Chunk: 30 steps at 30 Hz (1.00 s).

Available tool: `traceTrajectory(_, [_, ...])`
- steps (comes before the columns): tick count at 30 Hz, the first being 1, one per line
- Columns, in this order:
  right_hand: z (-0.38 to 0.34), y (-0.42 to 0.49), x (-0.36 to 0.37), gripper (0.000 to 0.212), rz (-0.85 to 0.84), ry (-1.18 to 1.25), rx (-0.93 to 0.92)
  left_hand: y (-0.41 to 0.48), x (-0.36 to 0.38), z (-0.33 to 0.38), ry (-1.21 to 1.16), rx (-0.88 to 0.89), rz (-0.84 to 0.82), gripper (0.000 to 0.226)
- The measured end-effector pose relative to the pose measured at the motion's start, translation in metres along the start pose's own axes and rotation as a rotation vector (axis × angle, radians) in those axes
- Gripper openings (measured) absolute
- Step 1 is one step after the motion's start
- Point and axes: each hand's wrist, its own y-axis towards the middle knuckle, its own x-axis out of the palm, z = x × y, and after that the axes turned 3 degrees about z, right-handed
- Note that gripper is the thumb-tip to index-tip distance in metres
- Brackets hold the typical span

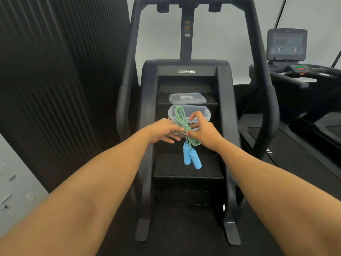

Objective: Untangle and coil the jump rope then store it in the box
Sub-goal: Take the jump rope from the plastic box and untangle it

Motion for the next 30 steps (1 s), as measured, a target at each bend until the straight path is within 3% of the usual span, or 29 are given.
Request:
traceTrajectory(7, [-0.016,-0.011,-0.003,0.017,0.061,-0.155,-0.132,-0.009,0.006,0.009,-0.133,-0.014,0.122,0.031])
traceTrajectory(15, [-0.024,-0.021,-0.011,0.013,0.080,-0.211,-0.128,-0.029,0.015,0.015,-0.288,0.043,-0.058,0.039])
traceTrajectory(18, [-0.024,-0.027,-0.011,0.011,0.064,-0.259,-0.158,-0.034,0.019,0.018,-0.198,0.050,-0.067,0.041])
traceTrajectory(23, [-0.020,-0.036,-0.012,0.010,0.065,-0.286,-0.171,-0.038,0.023,0.019,-0.128,0.057,-0.029,0.022])
traceTrajectory(30, [-0.022,-0.044,-0.012,0.012,0.099,-0.307,-0.245,-0.037,0.028,0.017,-0.152,0.097,-0.004,0.027])
